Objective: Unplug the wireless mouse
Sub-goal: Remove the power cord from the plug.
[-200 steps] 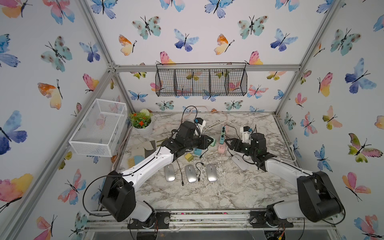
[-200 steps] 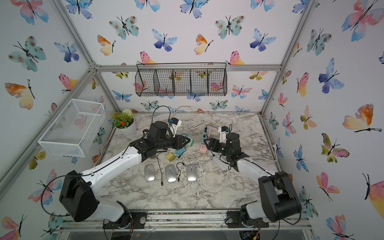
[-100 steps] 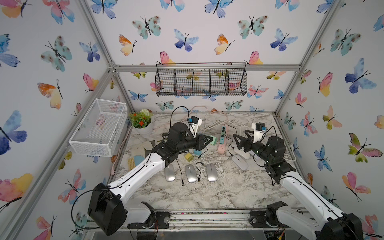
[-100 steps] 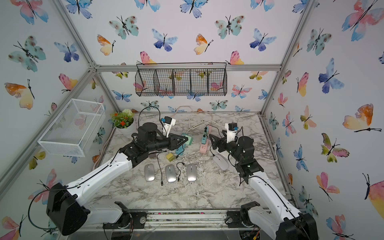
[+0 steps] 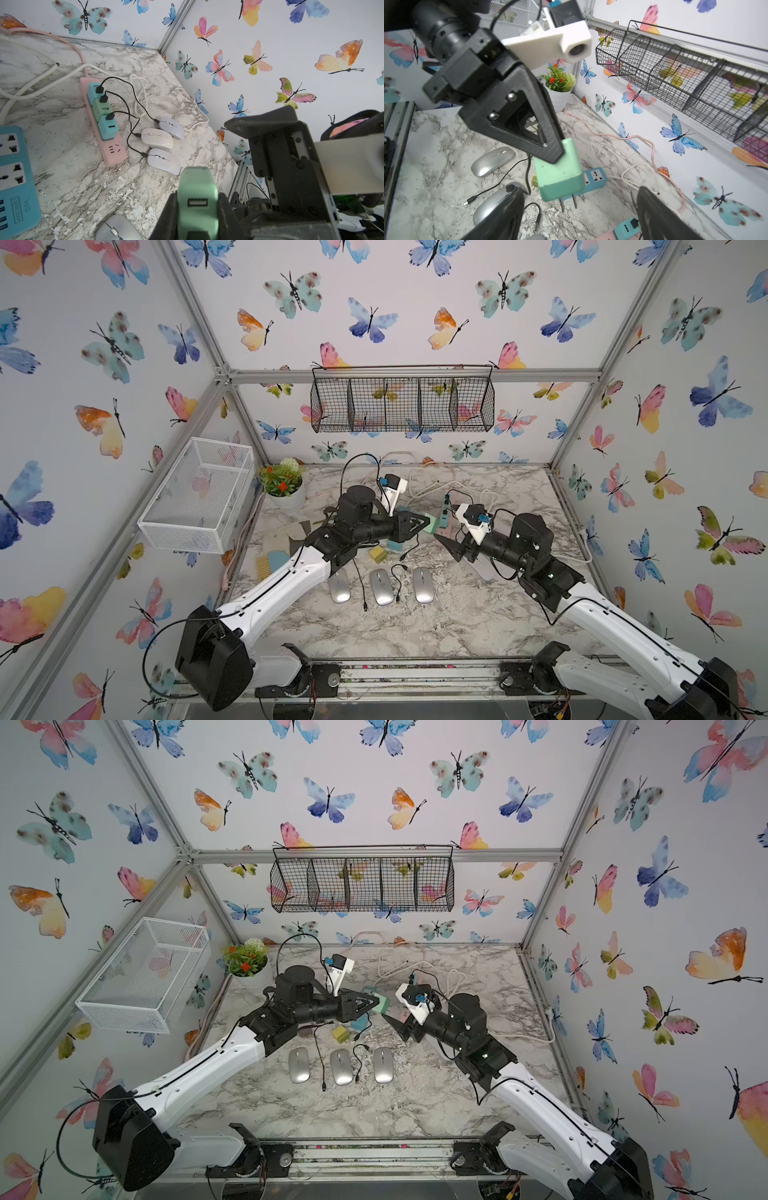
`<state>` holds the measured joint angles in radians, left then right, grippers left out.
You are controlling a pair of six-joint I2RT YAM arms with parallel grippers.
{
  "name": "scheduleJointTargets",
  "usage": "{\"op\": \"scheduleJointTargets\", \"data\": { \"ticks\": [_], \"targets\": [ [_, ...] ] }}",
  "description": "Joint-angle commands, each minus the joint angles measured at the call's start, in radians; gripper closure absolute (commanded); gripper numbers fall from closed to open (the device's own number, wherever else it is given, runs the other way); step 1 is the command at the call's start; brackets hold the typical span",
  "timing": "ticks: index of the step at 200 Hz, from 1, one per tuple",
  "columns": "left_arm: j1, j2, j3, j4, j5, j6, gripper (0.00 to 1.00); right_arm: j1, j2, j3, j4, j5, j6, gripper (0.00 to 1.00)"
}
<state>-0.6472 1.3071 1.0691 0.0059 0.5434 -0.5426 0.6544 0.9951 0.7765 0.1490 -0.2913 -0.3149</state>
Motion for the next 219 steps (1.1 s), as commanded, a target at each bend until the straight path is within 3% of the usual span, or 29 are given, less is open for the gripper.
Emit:
{"op": "scheduleJointTargets", "data": {
  "ticks": [1,43,80,157,186,203,208,215,219],
  "targets": [
    [0.005,-0.009,0.015,0.045,0.043,-0.001,1.00,0.019,-0.009,0.030,-0.033,0.071,-0.112,0.14],
    [0.005,-0.010,0.012,0.054,0.058,-0.004,1.00,0.055,0.044,0.060,-0.058,0.097,-0.129,0.15],
    [0.005,-0.008,0.008,0.060,0.073,-0.005,1.00,0.063,0.106,0.105,-0.079,0.070,-0.146,0.24],
    [0.004,-0.003,0.005,0.062,0.093,-0.011,1.00,0.088,0.166,0.151,-0.058,0.050,-0.153,0.50],
    [0.004,-0.002,-0.002,0.061,0.096,-0.015,1.00,0.094,0.168,0.152,-0.055,0.044,-0.146,0.68],
    [0.004,-0.012,-0.004,0.060,0.089,-0.010,1.00,0.094,0.158,0.142,-0.057,0.057,-0.141,0.74],
    [0.004,-0.017,-0.006,0.056,0.085,-0.005,0.91,0.094,0.154,0.136,-0.054,0.065,-0.140,0.74],
    [0.005,-0.028,-0.003,0.042,0.064,0.012,0.72,0.095,0.145,0.125,-0.052,0.078,-0.138,0.75],
    [0.005,-0.035,-0.003,0.028,0.043,0.022,0.56,0.094,0.141,0.121,-0.052,0.084,-0.137,0.75]
  ]
}}
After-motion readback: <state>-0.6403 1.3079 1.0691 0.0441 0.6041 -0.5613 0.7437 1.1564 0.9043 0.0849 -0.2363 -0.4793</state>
